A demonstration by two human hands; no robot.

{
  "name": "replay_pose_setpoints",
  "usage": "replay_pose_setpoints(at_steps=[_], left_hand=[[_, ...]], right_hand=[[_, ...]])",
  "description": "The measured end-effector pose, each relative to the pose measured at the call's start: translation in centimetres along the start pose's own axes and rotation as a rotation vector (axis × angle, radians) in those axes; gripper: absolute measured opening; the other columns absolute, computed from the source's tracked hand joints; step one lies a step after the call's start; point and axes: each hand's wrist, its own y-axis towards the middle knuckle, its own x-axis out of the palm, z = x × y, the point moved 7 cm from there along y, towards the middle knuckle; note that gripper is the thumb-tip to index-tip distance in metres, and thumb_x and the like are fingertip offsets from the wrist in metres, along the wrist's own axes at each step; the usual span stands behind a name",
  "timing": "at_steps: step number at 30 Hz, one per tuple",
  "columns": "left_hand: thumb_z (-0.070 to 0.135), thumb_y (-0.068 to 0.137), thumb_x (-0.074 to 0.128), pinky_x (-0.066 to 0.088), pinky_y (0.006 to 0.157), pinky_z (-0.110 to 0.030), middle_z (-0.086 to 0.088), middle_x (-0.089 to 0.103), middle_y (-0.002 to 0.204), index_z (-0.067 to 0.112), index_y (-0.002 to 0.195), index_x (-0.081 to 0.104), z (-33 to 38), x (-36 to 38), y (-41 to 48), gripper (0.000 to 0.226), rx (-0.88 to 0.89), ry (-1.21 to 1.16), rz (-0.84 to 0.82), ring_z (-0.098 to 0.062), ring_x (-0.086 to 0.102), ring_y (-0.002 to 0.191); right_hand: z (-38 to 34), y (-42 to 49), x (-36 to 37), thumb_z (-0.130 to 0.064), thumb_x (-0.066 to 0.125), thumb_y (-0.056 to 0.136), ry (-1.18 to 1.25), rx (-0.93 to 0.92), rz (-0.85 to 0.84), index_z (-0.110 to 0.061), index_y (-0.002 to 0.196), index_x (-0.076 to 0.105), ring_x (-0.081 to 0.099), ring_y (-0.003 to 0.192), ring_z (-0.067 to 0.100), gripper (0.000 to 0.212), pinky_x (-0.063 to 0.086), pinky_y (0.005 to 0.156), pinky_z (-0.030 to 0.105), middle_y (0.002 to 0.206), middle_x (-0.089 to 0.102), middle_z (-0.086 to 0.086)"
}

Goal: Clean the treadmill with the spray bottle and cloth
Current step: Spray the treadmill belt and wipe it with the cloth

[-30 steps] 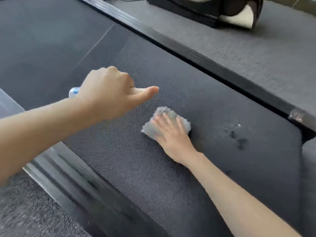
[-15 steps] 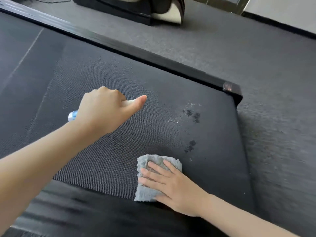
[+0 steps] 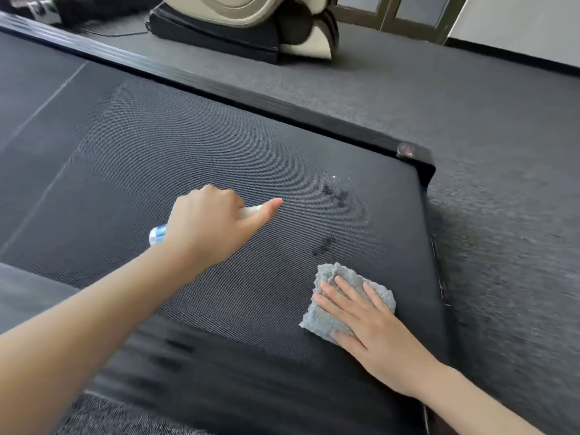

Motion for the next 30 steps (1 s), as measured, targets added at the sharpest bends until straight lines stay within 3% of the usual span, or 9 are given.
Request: replay_pose_setpoints(at_steps=[8, 11, 17, 25, 30], left_hand=[[0.085, 0.067, 0.012, 0.037, 0.056, -0.032, -0.001, 0.041, 0.046, 0.014, 0.045, 0.032, 3.0, 1.4, -3.8, 0.077, -0.034, 0.047, -0.012, -0.028, 0.045, 0.051], [0.09, 0.067, 0.014, 0.035, 0.057, -0.032, -0.003, 0.043, 0.048, 0.013, 0.045, 0.033, 4.2, 1.7, -5.1, 0.082, -0.05, 0.067, -0.038, -0.029, 0.047, 0.055], [0.083, 0.062, 0.01, 0.031, 0.054, -0.03, 0.0, 0.042, 0.047, 0.012, 0.044, 0.032, 6.4, 2.4, -7.5, 0.076, -0.014, 0.153, -0.058, -0.028, 0.044, 0.053], [0.073, 0.065, 0.011, 0.027, 0.054, -0.03, 0.002, 0.037, 0.044, 0.014, 0.042, 0.03, 7.1, 2.3, -8.0, 0.067, 0.001, 0.235, 0.001, -0.028, 0.042, 0.054], [0.076, 0.062, 0.007, 0.029, 0.056, -0.03, 0.001, 0.04, 0.047, 0.013, 0.043, 0.033, 7.6, 3.3, -7.9, 0.071, 0.014, 0.193, -0.061, -0.028, 0.043, 0.058]], right_hand=[[7.1, -2.5, -0.8, -0.076, -0.01, 0.079, 0.015, 0.143, 0.096, -0.051, 0.141, -0.001, -0.021, 0.138, -0.01, 0.067, -0.012, 0.118, 0.033, 0.151, -0.011, -0.031], [8.8, -2.6, -1.1, -0.068, -0.002, 0.083, -0.011, 0.166, 0.093, -0.047, 0.143, -0.002, -0.022, 0.136, -0.011, 0.064, -0.013, 0.117, 0.033, 0.153, -0.009, -0.027], [10.1, -2.5, -1.3, -0.062, 0.006, 0.09, -0.015, 0.159, 0.127, -0.041, 0.148, 0.004, -0.021, 0.138, -0.009, 0.062, -0.016, 0.115, 0.031, 0.155, -0.006, -0.024], [10.1, -2.4, -1.2, -0.065, -0.001, 0.083, -0.013, 0.147, 0.177, -0.04, 0.15, 0.007, -0.019, 0.139, -0.008, 0.071, -0.013, 0.117, 0.034, 0.155, -0.005, -0.024], [10.3, -2.3, -1.1, -0.065, -0.001, 0.082, -0.005, 0.153, 0.173, -0.04, 0.15, 0.005, -0.02, 0.138, -0.008, 0.072, -0.015, 0.116, 0.033, 0.155, -0.005, -0.024]])
